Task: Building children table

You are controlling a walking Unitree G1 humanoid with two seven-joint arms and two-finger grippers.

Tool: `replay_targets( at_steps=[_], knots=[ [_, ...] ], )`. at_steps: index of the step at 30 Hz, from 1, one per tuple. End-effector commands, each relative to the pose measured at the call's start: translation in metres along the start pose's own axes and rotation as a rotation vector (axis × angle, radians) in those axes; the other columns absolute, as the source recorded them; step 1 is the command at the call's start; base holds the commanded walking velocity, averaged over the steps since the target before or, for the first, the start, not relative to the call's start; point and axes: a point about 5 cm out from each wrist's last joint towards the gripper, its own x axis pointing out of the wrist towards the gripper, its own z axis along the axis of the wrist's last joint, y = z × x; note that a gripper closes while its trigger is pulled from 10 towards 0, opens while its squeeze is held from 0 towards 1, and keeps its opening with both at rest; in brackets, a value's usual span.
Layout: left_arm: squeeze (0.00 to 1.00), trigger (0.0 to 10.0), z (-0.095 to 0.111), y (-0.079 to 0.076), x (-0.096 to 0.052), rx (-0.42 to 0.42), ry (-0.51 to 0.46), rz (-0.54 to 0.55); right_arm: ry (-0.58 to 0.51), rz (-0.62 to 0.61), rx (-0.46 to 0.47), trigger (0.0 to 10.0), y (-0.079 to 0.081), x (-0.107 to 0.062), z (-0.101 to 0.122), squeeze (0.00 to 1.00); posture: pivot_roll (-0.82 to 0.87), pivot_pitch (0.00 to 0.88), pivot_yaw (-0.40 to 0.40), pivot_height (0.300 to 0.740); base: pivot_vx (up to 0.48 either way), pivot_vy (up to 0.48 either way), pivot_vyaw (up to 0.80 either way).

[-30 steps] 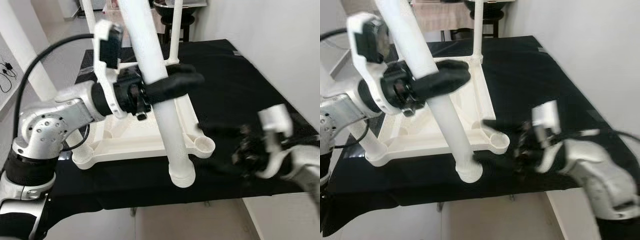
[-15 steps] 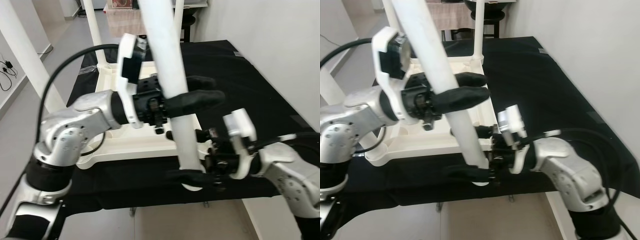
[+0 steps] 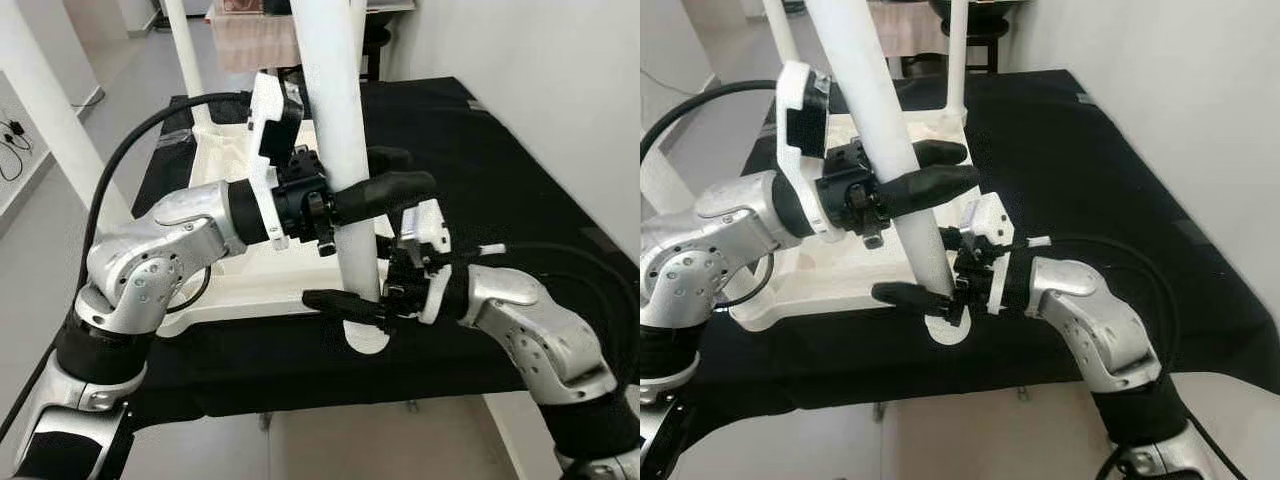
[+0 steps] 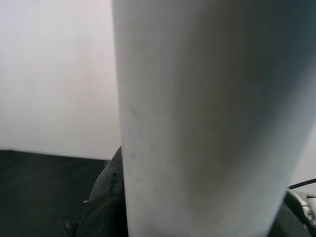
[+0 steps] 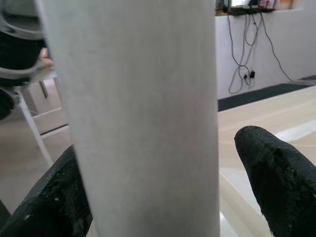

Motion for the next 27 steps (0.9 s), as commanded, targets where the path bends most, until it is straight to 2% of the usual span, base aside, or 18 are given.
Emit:
replay_targets(
  at_steps=[1, 4, 9, 20, 22, 23, 24, 25, 27],
  knots=[
    [0.0, 10.0, 0.002, -0.007, 0.011, 0.009, -0.053, -0.071, 0.041, -0.017, -0.009, 10.0, 0.0, 0.014, -0.008, 0.0, -0.01, 0.064, 0.001, 0.74, 0.0, 0.0, 0.0],
    [0.0, 10.0, 0.002, -0.005, 0.013, 0.013, -0.05, -0.068, 0.057, -0.045, -0.009, 10.0, -0.002, 0.016, -0.011, 0.0, -0.01, 0.064, 0.001, 0.74, 0.0, 0.0, 0.0],
    [0.0, 10.0, 0.0, -0.002, 0.019, 0.028, -0.037, -0.077, 0.108, -0.214, 0.0, 10.0, -0.02, 0.025, -0.018, 0.0, 0.0, 0.051, 0.007, 0.74, 0.0, 0.0, 0.0],
    [0.0, 10.0, -0.004, -0.002, 0.025, 0.043, -0.022, -0.09, 0.075, -0.267, 0.027, 10.0, -0.022, 0.036, -0.02, 0.0, 0.0, 0.049, 0.003, 0.74, 0.0, 0.0, 0.0],
    [0.0, 10.0, -0.004, -0.002, 0.025, 0.044, -0.027, -0.087, 0.054, -0.271, 0.028, 9.6, -0.022, 0.037, -0.018, 0.0, 0.0, 0.048, 0.001, 0.74, 0.0, 0.0, 0.0],
    [0.0, 10.0, -0.004, -0.002, 0.026, 0.045, -0.03, -0.086, 0.041, -0.276, 0.025, 0.8, -0.023, 0.037, -0.017, 0.0, 0.0, 0.048, 0.0, 0.74, 0.0, 0.0, 0.0],
    [0.0, 10.0, -0.004, -0.002, 0.026, 0.045, -0.03, -0.086, 0.041, -0.276, 0.025, 0.8, -0.023, 0.037, -0.017, 0.0, 0.0, 0.048, 0.0, 0.74, 0.0, 0.0, 0.0],
    [0.0, 10.0, -0.004, -0.001, 0.026, 0.045, -0.033, -0.085, 0.031, -0.281, 0.022, 0.0, -0.023, 0.037, -0.016, 0.0, 0.0, 0.048, -0.001, 0.74, 0.0, 0.0, 0.0],
    [0.0, 10.0, -0.003, 0.0, 0.026, 0.048, -0.043, -0.079, 0.013, -0.288, 0.002, 0.0, -0.024, 0.038, -0.014, 0.0, 0.0, 0.048, -0.001, 0.74, 0.0, 0.0, 0.0]
  ],
)
